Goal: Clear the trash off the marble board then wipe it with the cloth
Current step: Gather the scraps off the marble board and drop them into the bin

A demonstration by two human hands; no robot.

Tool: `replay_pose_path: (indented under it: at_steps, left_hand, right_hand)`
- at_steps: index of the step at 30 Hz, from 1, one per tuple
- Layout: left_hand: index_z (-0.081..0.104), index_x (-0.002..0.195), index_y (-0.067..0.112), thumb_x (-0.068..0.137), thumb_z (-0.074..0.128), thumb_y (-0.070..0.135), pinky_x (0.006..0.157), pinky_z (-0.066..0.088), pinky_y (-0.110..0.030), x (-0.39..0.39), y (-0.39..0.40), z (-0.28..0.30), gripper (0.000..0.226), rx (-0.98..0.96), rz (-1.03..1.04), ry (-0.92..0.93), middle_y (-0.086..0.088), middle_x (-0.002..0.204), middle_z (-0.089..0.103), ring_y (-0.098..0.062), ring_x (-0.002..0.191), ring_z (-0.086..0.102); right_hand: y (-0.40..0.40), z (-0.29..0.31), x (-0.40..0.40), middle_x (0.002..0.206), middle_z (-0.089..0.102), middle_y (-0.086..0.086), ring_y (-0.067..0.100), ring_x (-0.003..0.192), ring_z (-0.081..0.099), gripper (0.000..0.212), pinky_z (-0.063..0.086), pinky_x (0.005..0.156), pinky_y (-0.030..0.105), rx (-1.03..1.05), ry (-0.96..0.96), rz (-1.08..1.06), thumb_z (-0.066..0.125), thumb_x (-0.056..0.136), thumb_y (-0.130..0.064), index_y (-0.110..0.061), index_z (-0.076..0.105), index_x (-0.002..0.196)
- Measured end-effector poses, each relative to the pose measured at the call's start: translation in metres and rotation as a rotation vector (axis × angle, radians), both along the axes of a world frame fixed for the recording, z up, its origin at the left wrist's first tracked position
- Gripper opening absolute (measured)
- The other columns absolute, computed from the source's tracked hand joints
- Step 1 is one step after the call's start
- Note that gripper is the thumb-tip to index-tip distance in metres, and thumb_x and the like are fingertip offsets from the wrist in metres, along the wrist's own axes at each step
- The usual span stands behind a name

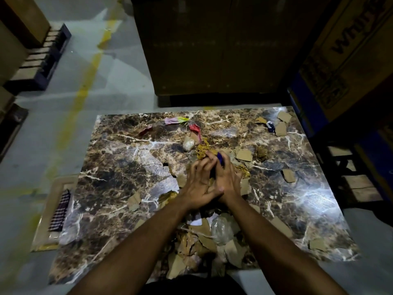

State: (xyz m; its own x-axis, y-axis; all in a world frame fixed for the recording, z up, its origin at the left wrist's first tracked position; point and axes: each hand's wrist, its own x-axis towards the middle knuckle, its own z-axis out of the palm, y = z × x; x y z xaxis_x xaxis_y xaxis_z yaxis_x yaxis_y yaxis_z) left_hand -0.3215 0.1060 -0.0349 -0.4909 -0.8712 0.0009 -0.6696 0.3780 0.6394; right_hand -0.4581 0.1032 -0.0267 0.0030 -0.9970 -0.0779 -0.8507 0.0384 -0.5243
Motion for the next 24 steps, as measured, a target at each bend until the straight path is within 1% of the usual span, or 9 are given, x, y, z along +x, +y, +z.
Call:
replay_pose_path:
  at_steps: [4,6,8,10,12,14,18,21,24]
  left_hand:
    - [0.004,0.152,0.032,0.087,0.032,0.084,0.113,0.034,-0.060,0.012,0.000,0.004,0.088,-0.041,-0.054,0.072,-0.006,0.154,0.013,-0.034,0.140,0.022]
    - [0.008,0.152,0.032,0.086,0.045,0.075,0.113,0.038,-0.052,0.016,0.001,0.016,0.087,0.017,0.046,0.188,-0.006,0.159,0.002,-0.028,0.143,0.022]
    - [0.010,0.155,0.031,0.082,0.047,0.072,0.111,0.032,-0.045,0.022,-0.001,0.026,0.092,0.051,0.082,0.219,-0.003,0.163,-0.011,-0.019,0.143,0.016]
    - [0.012,0.157,0.032,0.081,0.046,0.075,0.109,0.035,-0.050,0.032,-0.001,0.032,0.094,0.057,-0.003,0.169,0.001,0.165,-0.015,-0.025,0.146,0.020]
    - [0.012,0.158,0.034,0.082,0.044,0.080,0.109,0.038,-0.055,0.046,0.002,0.033,0.095,0.091,-0.006,0.185,0.007,0.166,-0.014,-0.025,0.147,0.024]
    - [0.011,0.158,0.038,0.083,0.045,0.079,0.112,0.032,-0.060,0.064,0.006,0.031,0.092,0.092,0.086,0.198,0.010,0.166,-0.010,-0.020,0.149,0.018]
    - [0.016,0.156,0.041,0.081,0.045,0.080,0.118,0.017,-0.057,0.123,0.026,0.020,0.090,0.014,0.238,0.076,0.010,0.166,0.004,-0.011,0.148,0.008]
    - [0.013,0.158,0.037,0.074,0.043,0.092,0.120,0.017,-0.061,0.176,0.051,0.001,0.105,0.082,0.307,-0.113,0.004,0.166,0.007,-0.022,0.151,0.012]
    - [0.003,0.160,0.034,0.059,0.032,0.106,0.121,0.010,-0.064,0.210,0.084,-0.014,0.127,0.203,0.332,-0.310,-0.004,0.169,0.000,-0.030,0.154,0.002]
  right_hand:
    - [0.002,-0.004,0.005,0.167,0.003,-0.005,0.019,0.147,0.028,0.081,0.028,0.112,0.051,0.040,0.098,-0.019,0.058,0.092,-0.060,-0.065,0.000,0.149]
    - [0.007,-0.003,0.006,0.165,0.006,-0.004,0.021,0.144,0.030,0.090,0.028,0.111,0.053,0.036,0.065,-0.033,0.064,0.084,-0.061,-0.066,0.002,0.148]
    - [0.012,-0.002,0.005,0.165,0.009,-0.002,0.022,0.142,0.030,0.094,0.026,0.110,0.052,0.029,0.042,-0.040,0.065,0.075,-0.063,-0.064,0.006,0.148]
    - [0.013,-0.001,0.006,0.165,0.011,0.000,0.026,0.143,0.031,0.090,0.025,0.110,0.053,0.028,0.053,-0.041,0.055,0.070,-0.064,-0.061,0.009,0.147]
    - [0.014,-0.001,0.007,0.166,0.010,0.001,0.029,0.147,0.029,0.090,0.025,0.111,0.056,0.033,0.055,-0.044,0.047,0.066,-0.076,-0.061,0.013,0.148]
    - [0.014,-0.003,0.006,0.166,0.009,0.001,0.028,0.148,0.025,0.098,0.026,0.112,0.059,0.036,0.054,-0.038,0.052,0.063,-0.088,-0.061,0.014,0.149]
    - [0.016,-0.006,0.006,0.165,0.012,0.001,0.030,0.146,0.028,0.106,0.027,0.109,0.060,0.012,0.063,-0.038,0.074,0.062,-0.080,-0.060,0.017,0.149]
    - [0.015,-0.006,0.007,0.164,0.015,0.003,0.031,0.144,0.032,0.106,0.030,0.108,0.059,-0.009,0.072,-0.045,0.076,0.061,-0.077,-0.059,0.019,0.149]
    - [0.016,-0.007,0.008,0.162,0.018,0.003,0.031,0.141,0.034,0.106,0.032,0.105,0.058,-0.048,0.092,-0.042,0.078,0.061,-0.074,-0.057,0.022,0.148]
